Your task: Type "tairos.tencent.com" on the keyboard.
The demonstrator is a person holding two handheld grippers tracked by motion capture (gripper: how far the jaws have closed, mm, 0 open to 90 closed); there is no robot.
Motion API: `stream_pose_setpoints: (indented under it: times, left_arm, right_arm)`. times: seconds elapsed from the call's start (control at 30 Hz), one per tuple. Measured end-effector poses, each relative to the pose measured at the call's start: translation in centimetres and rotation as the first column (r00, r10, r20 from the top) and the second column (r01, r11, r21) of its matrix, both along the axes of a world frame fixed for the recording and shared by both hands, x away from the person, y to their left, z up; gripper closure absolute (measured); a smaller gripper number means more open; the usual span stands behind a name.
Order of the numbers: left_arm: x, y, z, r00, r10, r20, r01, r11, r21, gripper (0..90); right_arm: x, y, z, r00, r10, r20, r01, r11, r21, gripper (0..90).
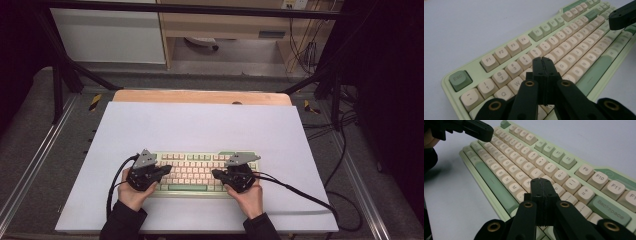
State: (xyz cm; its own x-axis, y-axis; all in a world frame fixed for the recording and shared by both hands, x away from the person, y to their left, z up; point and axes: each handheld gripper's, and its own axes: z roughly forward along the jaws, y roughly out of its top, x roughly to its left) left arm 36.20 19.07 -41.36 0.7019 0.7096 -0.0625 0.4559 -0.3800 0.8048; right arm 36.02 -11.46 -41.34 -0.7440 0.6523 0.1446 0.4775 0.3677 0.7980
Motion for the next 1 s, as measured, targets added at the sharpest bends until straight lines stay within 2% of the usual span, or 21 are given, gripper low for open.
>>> stream_pose_setpoints:
  times: [0.27, 0.7, 1.0]
  left_arm:
    - [0.7, -1.6, -0.4, 1.0000, -0.005, -0.007, 0.005, 0.9998, 0.018, 90.0]
    - [1.4, -3.0, -0.9, 0.9998, -0.005, -0.018, 0.005, 0.9997, 0.024, 90.0]
    - [1.8, -4.0, -1.4, 0.9996, -0.011, -0.025, 0.012, 0.9987, 0.049, 90.0]
  right_arm:
    - [-0.1, -0.4, 0.0, 1.0000, -0.004, 0.005, 0.004, 1.000, -0.009, 90.0]
    - [-0.1, -0.4, 0.0, 1.0000, -0.002, 0.004, 0.002, 1.000, -0.003, 89.9]
    - [-0.2, -0.4, 0.1, 1.0000, -0.004, 0.008, 0.004, 1.000, -0.001, 90.0]
